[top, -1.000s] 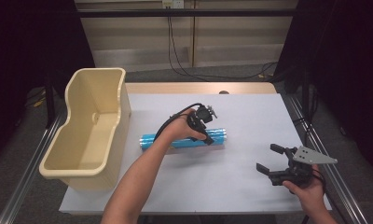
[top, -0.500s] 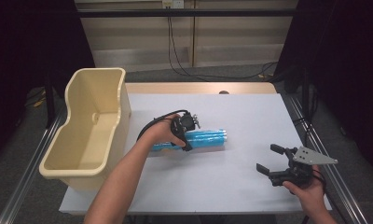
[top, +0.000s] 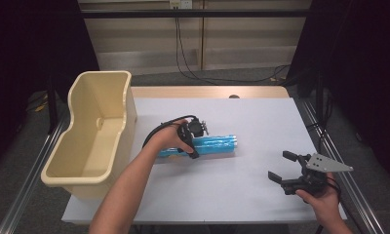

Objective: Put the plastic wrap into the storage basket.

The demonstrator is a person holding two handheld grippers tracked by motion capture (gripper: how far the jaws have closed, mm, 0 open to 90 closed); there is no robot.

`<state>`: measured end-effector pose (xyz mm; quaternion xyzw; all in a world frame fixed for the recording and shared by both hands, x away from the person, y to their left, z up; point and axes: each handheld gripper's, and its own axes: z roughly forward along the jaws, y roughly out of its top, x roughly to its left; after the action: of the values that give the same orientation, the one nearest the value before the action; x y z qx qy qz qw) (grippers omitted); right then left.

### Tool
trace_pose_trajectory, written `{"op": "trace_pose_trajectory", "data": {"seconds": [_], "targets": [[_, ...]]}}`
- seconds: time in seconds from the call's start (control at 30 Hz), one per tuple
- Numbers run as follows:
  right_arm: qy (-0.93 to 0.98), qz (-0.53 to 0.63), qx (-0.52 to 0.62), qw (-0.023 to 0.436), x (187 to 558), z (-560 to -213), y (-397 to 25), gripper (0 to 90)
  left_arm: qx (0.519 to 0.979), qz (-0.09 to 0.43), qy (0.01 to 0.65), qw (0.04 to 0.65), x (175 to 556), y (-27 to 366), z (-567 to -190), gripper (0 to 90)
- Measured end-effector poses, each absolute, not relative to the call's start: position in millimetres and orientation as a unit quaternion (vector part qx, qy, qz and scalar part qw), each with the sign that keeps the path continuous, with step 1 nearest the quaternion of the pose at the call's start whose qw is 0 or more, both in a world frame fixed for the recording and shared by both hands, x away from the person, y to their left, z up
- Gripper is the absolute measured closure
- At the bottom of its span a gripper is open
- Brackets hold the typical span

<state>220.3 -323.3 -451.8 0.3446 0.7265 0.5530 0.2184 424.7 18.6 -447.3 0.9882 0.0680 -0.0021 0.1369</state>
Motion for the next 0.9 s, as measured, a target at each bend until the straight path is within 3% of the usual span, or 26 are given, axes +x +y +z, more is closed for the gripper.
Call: {"op": "trace_pose_trajectory", "data": {"seconds": [0.3,0.53,0.63,0.9], "targets": [[0.728,0.552,0.342,0.219,222.0,-451.9,-323.3,5.4,0.99,-0.006,0.096,0.104,421.5,9.9,-444.5,29.4],[0.726,0.555,0.342,0.219,222.4,-451.4,-324.6,5.4,0.978,-0.03,0.163,0.129,418.6,3.4,-435.5,31.1],[0.726,0.556,0.342,0.218,222.2,-451.4,-324.4,5.3,0.973,-0.046,0.187,0.129,419.7,1.5,-422.6,31.2],[0.723,0.56,0.341,0.218,221.4,-450.2,-324.2,5.3,0.953,-0.023,0.237,0.185,421.6,12.9,-372.5,31.6]]}}
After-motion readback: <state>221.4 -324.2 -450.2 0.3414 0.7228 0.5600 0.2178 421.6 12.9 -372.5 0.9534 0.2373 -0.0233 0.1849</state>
